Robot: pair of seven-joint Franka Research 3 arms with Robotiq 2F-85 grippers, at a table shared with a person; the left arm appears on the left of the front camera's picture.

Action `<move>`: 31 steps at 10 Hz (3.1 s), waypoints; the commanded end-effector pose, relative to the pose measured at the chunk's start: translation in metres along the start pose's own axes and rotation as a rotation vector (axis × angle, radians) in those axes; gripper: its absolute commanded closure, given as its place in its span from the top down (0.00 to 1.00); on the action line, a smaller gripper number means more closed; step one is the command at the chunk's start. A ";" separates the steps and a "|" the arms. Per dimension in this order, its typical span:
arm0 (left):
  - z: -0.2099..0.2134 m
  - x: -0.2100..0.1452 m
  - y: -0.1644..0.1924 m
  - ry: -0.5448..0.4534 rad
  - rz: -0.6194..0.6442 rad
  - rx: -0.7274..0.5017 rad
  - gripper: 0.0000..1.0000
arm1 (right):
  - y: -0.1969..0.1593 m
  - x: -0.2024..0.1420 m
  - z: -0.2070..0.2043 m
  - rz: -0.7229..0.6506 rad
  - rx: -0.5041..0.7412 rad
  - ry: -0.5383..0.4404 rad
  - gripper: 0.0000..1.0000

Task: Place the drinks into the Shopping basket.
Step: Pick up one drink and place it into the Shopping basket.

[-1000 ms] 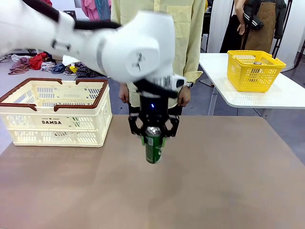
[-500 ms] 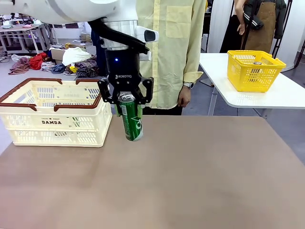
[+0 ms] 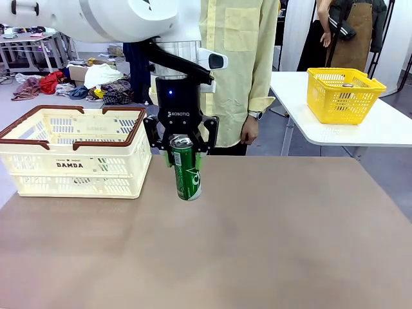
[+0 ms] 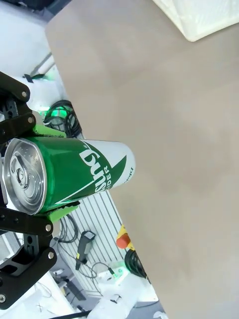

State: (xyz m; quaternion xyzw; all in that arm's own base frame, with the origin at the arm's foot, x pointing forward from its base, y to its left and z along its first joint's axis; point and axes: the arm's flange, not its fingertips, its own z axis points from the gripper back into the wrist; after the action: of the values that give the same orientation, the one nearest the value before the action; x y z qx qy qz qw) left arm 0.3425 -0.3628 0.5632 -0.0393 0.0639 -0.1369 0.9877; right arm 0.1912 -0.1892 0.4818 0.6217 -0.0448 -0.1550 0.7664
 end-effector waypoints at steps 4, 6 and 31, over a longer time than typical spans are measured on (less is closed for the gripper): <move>0.095 0.011 0.109 -0.243 0.048 -0.015 0.00 | 0.003 0.000 0.001 0.007 0.014 -0.002 1.00; 0.134 0.025 0.175 -0.355 0.121 -0.048 0.00 | 0.003 0.000 0.001 0.007 0.014 -0.002 1.00; -0.058 0.211 0.328 -0.034 0.320 -0.030 0.00 | 0.003 0.000 0.001 0.007 0.014 -0.002 1.00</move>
State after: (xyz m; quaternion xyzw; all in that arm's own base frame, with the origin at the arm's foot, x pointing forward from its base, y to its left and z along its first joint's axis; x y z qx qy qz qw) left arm 0.6121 -0.1125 0.4425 -0.0538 0.0474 0.0253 0.9971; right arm 0.1910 -0.1893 0.4818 0.6217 -0.0451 -0.1553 0.7664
